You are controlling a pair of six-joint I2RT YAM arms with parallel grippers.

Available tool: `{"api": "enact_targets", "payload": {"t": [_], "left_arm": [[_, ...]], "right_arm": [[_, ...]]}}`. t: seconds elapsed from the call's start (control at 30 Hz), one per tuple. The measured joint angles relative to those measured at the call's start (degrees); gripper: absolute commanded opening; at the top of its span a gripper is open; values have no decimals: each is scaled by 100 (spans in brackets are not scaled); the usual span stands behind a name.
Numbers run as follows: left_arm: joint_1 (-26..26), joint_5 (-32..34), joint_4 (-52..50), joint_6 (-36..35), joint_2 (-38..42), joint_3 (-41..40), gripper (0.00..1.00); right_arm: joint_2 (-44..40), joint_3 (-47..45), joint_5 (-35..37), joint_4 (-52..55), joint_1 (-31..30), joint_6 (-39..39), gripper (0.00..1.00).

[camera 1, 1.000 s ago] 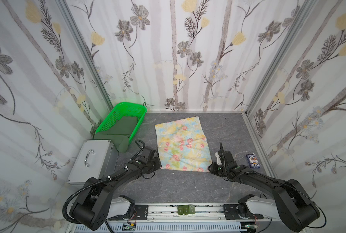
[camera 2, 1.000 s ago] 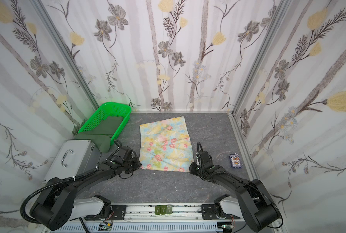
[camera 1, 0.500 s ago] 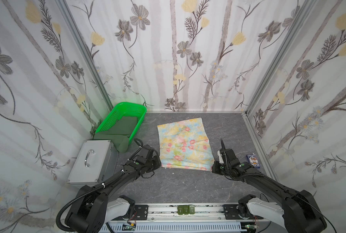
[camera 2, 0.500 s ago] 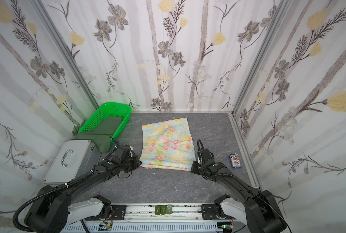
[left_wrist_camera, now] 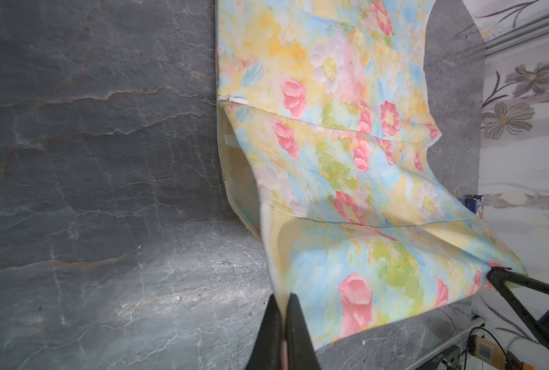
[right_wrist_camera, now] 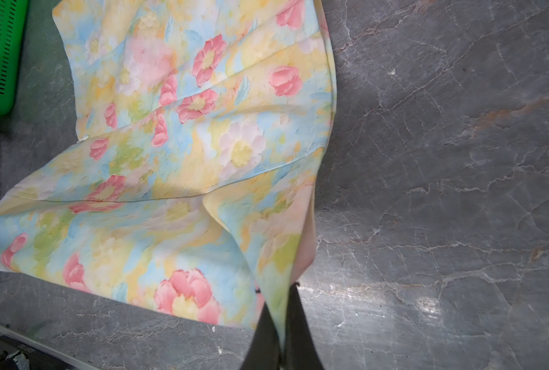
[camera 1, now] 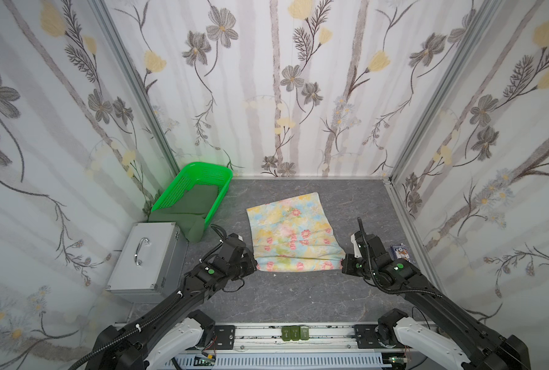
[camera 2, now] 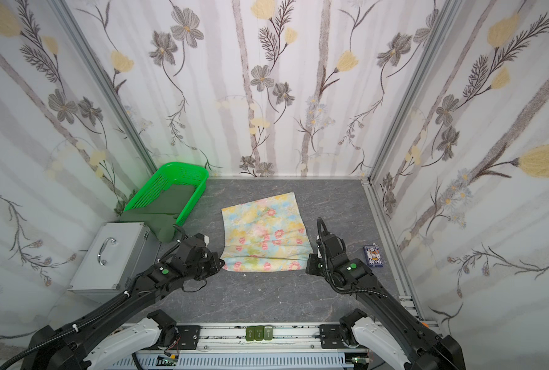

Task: Fold and stack skirts
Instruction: Fold the skirt at the center of the table.

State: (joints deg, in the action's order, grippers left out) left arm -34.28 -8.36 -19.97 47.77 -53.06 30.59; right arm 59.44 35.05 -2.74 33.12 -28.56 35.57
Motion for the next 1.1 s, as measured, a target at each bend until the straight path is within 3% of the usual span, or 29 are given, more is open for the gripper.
{"api": "enact_targets", "payload": {"t": [0.3,0.53,0.9,1.1], "left_arm": [[-918,446,-369,623,798,-68,0],[-1615,876,-656,1224,1270,-66,0],[-1602,1508,-813,1305,728,748,0],[-1198,1751,-804,1086,192,1075,0]], "right_arm": [[-1123,-13,170,555,-186,321,0],[-1401,39,254,820,-271,452,0],[-13,1178,240,282,-269,223,0],[981,1963,42,-262,-208,-48,0]]}}
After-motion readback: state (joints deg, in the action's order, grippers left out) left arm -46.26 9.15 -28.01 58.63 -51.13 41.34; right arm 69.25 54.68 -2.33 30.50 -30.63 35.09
